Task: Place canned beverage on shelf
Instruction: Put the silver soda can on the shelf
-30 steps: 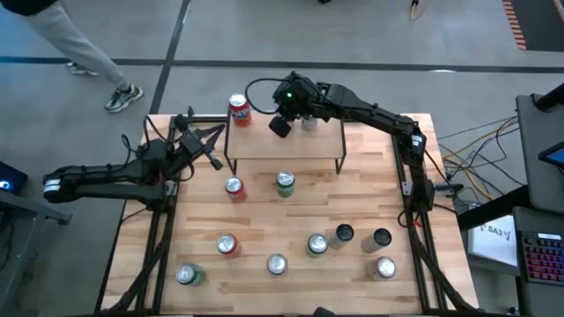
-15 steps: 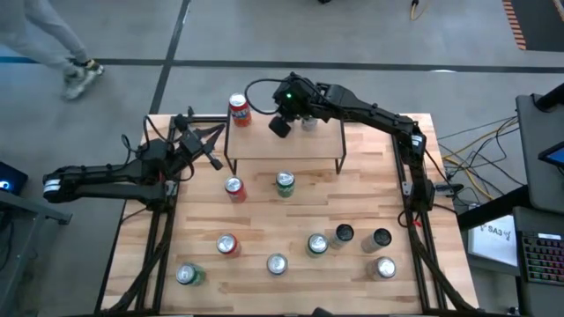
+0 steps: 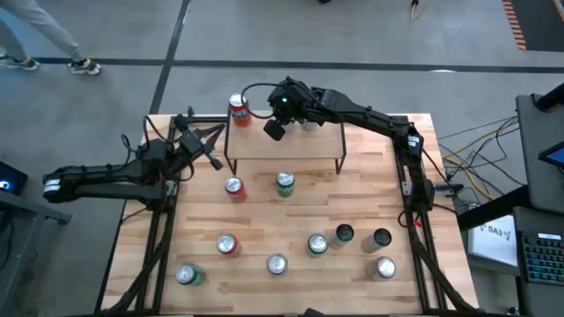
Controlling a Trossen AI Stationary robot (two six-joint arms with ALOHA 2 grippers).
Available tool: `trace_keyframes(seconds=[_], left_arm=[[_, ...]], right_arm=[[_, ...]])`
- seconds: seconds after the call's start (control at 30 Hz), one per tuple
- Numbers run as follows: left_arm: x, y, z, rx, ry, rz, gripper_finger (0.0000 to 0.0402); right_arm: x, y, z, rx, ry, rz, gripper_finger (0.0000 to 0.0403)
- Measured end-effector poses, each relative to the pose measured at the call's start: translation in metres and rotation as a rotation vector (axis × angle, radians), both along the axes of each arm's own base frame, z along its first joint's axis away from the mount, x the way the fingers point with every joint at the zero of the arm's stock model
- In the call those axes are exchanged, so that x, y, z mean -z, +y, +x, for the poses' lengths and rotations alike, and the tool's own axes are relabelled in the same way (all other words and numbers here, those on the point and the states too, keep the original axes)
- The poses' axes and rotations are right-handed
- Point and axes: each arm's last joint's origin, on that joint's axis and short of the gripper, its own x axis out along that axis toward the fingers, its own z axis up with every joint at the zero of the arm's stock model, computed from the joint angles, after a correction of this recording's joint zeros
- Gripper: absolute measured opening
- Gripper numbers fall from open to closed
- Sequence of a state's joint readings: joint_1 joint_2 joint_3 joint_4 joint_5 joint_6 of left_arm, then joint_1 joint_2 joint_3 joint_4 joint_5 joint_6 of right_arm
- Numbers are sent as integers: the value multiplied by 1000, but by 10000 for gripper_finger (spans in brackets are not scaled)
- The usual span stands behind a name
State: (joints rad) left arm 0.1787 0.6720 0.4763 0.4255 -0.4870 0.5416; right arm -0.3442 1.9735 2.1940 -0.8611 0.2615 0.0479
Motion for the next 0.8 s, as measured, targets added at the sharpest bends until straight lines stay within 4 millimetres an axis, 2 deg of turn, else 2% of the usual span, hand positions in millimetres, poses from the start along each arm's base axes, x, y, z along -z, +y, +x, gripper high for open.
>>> trace_keyframes(seconds=[0.63,0.8], left_arm=[[0,0,0,0,0,0,0],[0,0,0,0,0,0,0]], right_arm=[[4,-2,2,54,27,-51,9],[-2,-1,-1,48,16,-61,9]])
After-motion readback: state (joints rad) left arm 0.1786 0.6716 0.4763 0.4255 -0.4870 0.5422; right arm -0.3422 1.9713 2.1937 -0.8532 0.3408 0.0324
